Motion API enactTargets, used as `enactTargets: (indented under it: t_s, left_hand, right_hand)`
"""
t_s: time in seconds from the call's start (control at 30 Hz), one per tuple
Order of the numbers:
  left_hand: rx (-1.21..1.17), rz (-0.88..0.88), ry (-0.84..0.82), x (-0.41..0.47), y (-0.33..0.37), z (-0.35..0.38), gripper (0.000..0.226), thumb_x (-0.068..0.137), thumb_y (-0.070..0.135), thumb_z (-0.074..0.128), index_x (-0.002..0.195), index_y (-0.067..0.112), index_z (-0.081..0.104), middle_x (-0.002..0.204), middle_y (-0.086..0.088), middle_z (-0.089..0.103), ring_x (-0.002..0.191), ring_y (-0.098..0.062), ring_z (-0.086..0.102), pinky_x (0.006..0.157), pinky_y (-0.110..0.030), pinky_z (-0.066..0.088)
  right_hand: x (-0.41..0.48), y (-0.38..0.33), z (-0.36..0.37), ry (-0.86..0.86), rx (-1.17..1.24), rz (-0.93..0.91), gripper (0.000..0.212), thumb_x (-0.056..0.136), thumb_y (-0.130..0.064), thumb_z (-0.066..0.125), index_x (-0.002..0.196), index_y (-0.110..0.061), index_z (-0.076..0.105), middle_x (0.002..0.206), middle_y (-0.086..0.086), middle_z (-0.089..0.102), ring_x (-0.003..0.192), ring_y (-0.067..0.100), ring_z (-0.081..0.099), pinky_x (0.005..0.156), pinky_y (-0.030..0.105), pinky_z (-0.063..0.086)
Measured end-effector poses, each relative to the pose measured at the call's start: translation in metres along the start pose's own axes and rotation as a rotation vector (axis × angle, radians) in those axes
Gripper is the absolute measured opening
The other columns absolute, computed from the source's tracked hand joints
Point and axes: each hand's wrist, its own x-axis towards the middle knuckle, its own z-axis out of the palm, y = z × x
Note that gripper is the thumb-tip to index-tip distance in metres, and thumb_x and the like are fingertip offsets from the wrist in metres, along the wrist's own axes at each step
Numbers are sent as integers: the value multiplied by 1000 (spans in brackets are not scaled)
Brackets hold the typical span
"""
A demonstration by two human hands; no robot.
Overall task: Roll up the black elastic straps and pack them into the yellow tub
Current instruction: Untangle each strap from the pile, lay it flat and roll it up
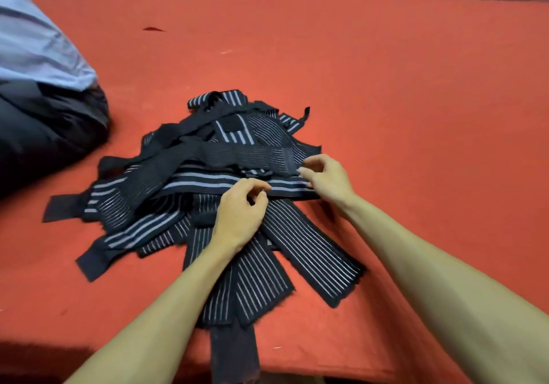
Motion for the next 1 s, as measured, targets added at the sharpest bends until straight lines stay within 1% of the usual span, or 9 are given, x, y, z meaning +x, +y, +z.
enactTargets:
  t_s: [0.17, 0.3, 0.43, 0.53, 0.6, 0.7, 0.8, 0.9, 1.0]
  left_hand:
    - [-38, 39, 10, -1, -1, -1, 17, 86, 11, 57, 95, 18, 70, 90, 9, 67, 76, -4, 58, 70, -14, 42]
    - [-42, 50, 7, -3, 1, -2, 19, 85, 19, 54, 96, 19, 69, 91, 9, 65, 76, -4, 57, 70, -17, 43]
    - [-46, 77, -54, -10, 10, -8, 22, 90, 13, 56, 105, 24, 68, 96, 10, 64, 82, -5, 58, 72, -16, 44]
    - [-67, 183, -15, -19, 33, -16, 22, 88, 14, 55, 104, 22, 68, 93, 12, 62, 81, -7, 59, 70, -14, 44]
    - [-84, 242, 63, -20, 54, -22, 22, 89, 8, 55, 104, 17, 67, 93, 13, 59, 83, -2, 57, 71, -9, 42]
    - [-29, 254, 111, -17, 84, -26, 33, 91, 4, 54, 121, 15, 59, 106, 10, 52, 97, 3, 50, 87, -11, 39]
    - [71, 249, -36, -13, 110, -16, 64, 89, 8, 59, 147, 18, 34, 138, 3, 38, 129, -8, 31, 109, -19, 20]
    - [70, 186, -247, -17, 137, 8, 83, 87, 14, 65, 153, 22, 16, 147, 0, 34, 138, -14, 22, 113, -30, 16]
    - [-58, 83, -423, -20, 161, 34, 68, 86, 17, 70, 145, 17, 35, 130, -2, 50, 129, -16, 41, 105, -27, 31]
  right_hand:
    - [19, -17, 26, 14, 79, 120, 46, 83, -29, 75, 122, -13, 56, 106, 2, 64, 102, 19, 61, 95, 38, 48]
    - [19, -28, 31, 171, 277, 203, 35, 79, -11, 77, 111, -16, 62, 107, 4, 68, 99, 20, 65, 92, 40, 52]
    - [0, -37, 10, 264, 308, 65, 15, 83, -8, 73, 89, -21, 66, 86, -7, 67, 87, 15, 66, 83, 34, 55]
    - [-19, -43, -13, 215, 377, -43, 17, 85, 1, 67, 85, -16, 65, 82, -4, 66, 79, 16, 66, 72, 27, 58]
    - [-29, -43, -29, 172, 426, -93, 19, 84, 4, 66, 88, -15, 66, 86, 2, 67, 81, 23, 67, 77, 35, 59]
    - [-49, -43, -60, 59, 703, -43, 23, 87, 10, 60, 98, -10, 64, 90, 9, 67, 80, 22, 67, 73, 34, 60]
    - [-71, -41, -99, -27, 928, -2, 24, 86, 12, 57, 97, -7, 64, 91, 9, 68, 77, 18, 66, 63, 24, 55]
    - [-94, -40, -138, -91, 1005, -9, 20, 85, 10, 57, 96, -5, 63, 83, 8, 67, 62, 14, 64, 53, 20, 50]
    - [-117, -40, -181, -134, 1015, -40, 16, 89, 7, 53, 98, -4, 60, 73, 6, 67, 47, 8, 59, 40, 14, 42]
